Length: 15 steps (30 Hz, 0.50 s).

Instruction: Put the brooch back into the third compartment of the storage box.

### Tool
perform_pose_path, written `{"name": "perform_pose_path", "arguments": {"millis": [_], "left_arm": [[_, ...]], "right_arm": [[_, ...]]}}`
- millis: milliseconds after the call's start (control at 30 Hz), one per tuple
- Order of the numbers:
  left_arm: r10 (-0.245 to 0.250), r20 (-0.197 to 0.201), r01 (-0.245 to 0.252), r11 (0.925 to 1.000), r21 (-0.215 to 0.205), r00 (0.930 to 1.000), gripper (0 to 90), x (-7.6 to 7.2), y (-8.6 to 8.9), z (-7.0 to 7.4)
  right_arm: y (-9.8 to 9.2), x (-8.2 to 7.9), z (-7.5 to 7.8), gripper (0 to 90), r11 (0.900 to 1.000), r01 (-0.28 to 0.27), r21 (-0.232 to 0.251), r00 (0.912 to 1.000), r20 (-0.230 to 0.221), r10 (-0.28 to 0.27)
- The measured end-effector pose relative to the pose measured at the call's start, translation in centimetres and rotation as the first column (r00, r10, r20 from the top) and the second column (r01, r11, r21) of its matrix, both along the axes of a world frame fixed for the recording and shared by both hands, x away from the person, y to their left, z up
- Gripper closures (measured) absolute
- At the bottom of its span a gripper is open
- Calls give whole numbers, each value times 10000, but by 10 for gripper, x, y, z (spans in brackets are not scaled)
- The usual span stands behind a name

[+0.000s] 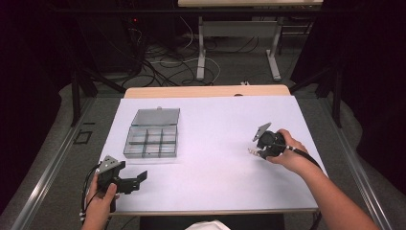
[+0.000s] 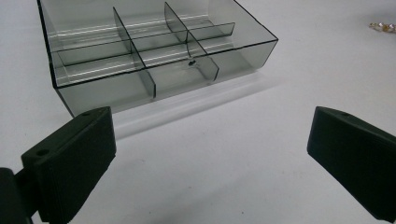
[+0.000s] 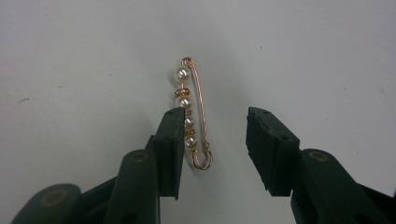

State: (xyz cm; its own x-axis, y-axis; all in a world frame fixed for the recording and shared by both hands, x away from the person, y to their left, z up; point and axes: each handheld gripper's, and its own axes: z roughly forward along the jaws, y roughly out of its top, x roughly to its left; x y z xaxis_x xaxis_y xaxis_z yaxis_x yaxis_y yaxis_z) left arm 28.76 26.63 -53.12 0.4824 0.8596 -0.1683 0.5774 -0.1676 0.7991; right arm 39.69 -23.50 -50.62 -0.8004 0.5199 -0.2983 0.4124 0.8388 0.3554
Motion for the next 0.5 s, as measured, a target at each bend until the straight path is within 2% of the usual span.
{"name": "perform_pose_path", "arguments": {"millis": [100,133,167,233,300,400,500], "left_arm": [[32,2,-32,10000,-62,10000,14,0,0,0],[29,-1,-29,10000,-60,10000,14,0,0,0],[31,-4,-32,10000,-61,10000,14,0,0,0],[26,-36,-26,10000,-77,10000,14,0,-1,0],[48,-2,-48,9999,-89,10000,14,0,-1,-1],[20,-44,-20,10000,-75,10000,15,0,-1,-1],[-6,-39,6,10000,-25,10000,15,0,-1,-1]], "right_arm": [[2,2,-2,605,9996,-204,-214,9998,46,205],[3,3,-2,623,9996,-254,-146,9997,-9,254],[3,4,-3,637,9991,-295,-309,9995,44,297],[4,4,-5,654,9992,-321,-237,9993,-215,316],[4,5,-7,666,9983,-426,-397,9989,-189,419],[5,7,-9,694,9973,-583,-442,9967,-582,557],[6,9,-11,708,9953,-801,-536,9944,-731,761]]}}
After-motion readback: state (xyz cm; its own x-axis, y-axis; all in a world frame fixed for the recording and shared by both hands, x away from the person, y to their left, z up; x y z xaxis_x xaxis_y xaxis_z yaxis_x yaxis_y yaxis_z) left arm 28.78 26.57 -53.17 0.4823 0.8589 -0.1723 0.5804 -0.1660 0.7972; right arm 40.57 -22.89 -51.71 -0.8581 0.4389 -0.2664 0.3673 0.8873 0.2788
